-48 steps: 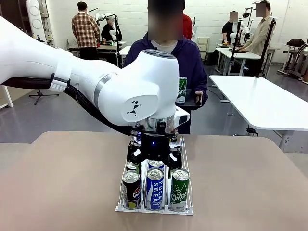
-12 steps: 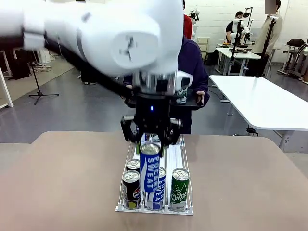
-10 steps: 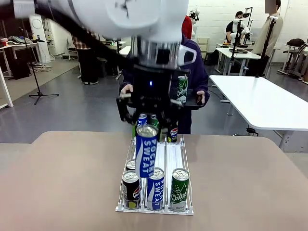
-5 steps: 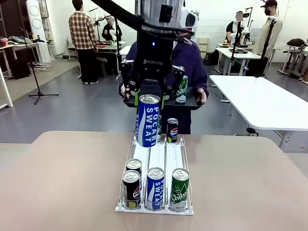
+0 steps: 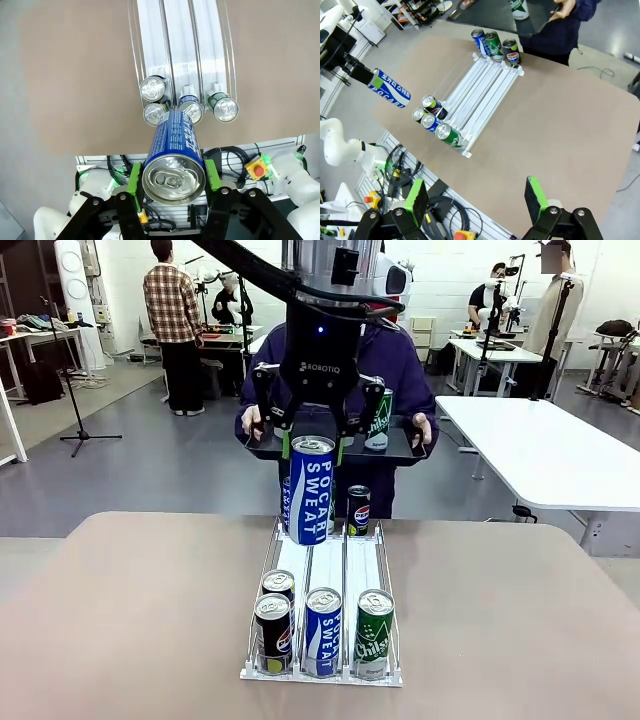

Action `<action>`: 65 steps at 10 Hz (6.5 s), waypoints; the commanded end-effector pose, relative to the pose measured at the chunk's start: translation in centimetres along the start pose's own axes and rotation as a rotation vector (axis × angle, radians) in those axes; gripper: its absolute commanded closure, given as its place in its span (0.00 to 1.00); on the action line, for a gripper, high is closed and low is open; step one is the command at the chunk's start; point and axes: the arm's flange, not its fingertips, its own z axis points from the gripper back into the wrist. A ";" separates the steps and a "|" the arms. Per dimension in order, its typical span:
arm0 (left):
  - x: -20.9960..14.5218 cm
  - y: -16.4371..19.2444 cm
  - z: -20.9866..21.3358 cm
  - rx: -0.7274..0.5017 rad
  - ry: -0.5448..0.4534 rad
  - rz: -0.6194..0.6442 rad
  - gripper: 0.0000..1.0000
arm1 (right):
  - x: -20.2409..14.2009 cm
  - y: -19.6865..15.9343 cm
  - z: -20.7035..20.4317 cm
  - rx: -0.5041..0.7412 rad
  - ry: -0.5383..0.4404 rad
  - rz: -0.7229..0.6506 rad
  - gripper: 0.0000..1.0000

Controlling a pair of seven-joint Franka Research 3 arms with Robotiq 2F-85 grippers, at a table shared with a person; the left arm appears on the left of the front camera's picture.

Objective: Retrieve and hand over the desired beverage to the person.
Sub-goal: Pick up another can of the same type that the person held from the Automatic Can Dispenser, then place the picked can on the Handle tray extended by the person.

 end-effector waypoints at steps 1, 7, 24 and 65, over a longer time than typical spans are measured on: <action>-0.3 0.2 0.2 0.003 -0.008 0.010 1.00 | 0.1 -0.2 -0.1 0.004 0.009 0.010 0.00; -0.3 0.2 0.2 0.003 -0.008 0.010 1.00 | 0.1 -0.2 -0.1 0.004 0.009 0.010 0.00; 12.7 9.3 2.6 -0.113 -0.033 -0.013 0.42 | 0.1 -0.2 -0.1 0.004 0.009 0.010 0.00; 9.9 16.4 -4.1 -0.063 0.024 -0.323 0.00 | 0.1 -0.2 -0.1 0.004 0.009 0.010 0.00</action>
